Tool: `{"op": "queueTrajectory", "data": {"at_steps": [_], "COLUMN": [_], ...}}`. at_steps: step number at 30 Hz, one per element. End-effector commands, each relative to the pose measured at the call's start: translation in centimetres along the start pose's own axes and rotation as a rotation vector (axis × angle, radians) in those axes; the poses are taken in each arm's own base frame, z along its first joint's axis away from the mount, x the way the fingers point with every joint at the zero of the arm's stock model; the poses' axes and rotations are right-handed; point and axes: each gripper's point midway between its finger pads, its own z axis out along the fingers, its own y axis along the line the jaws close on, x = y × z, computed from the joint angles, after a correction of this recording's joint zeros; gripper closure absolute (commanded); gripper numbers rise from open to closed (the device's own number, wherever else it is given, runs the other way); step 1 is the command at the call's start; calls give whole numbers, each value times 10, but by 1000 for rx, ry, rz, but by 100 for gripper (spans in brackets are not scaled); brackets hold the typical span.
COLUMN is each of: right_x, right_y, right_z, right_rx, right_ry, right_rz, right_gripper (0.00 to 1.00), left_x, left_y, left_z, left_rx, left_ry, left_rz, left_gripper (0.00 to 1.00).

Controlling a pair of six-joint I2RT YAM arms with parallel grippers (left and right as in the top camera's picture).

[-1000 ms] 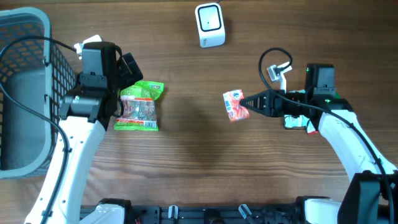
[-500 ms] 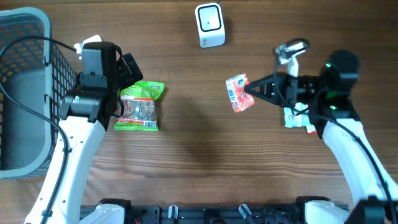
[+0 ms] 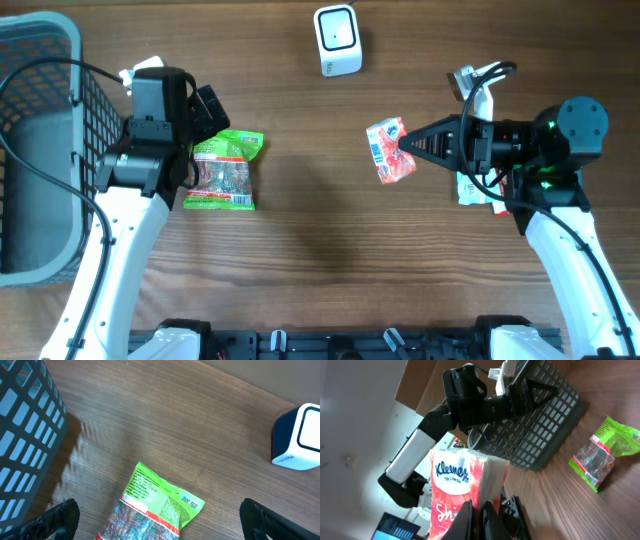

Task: Scan the item barcode

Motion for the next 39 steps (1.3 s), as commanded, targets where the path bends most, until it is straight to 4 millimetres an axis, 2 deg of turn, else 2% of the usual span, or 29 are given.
{"op": "queueTrajectory", "data": {"at_steps": [1,4,6,9,11,13,16,19,22,26,30,34,36,39], "right_x": [10,13,15,21,39,62,85,90,79,41,-4,-45,-59,-88], "right_y": [4,-13,-36,-91,-142,-176,-203,-212,-211,-187,-147,-98,-83,-62], "right_z": [0,0,0,-7,-20,-33,-45,-51,-56,-57,-70,-72,-72,-62], "right_rx": [-31,-16,43,246,493,689,863,954,991,1010,1135,1225,1264,1300], "right_ry": [56,23,-35,-133,-160,-131,-91,-82,-123,-154,-179,-170,-167,-123], "right_rz": [-124,-157,-128,-22,38,78,115,114,137,113,67,13,14,11], "right_gripper": [96,96,96,96,95,96,96,96,96,96,96,96,96,95], "left_x": [-7,-7,-7,-7,-7,-7,-7,-7,-7,-7,-7,-7,-7,-7], "left_y": [3,3,3,3,3,3,3,3,3,3,3,3,3,3], "left_z": [-2,-2,-2,-2,-2,-2,-2,-2,-2,-2,-2,-2,-2,-2], "left_rx": [-12,-12,-12,-12,-12,-12,-12,-12,-12,-12,-12,-12,-12,-12], "left_ry": [-20,-20,-20,-20,-20,-20,-20,-20,-20,-20,-20,-20,-20,-20], "left_rz": [-2,-2,-2,-2,-2,-2,-2,-2,-2,-2,-2,-2,-2,-2], "left_gripper": [0,0,0,0,0,0,0,0,0,0,0,0,0,0]}}
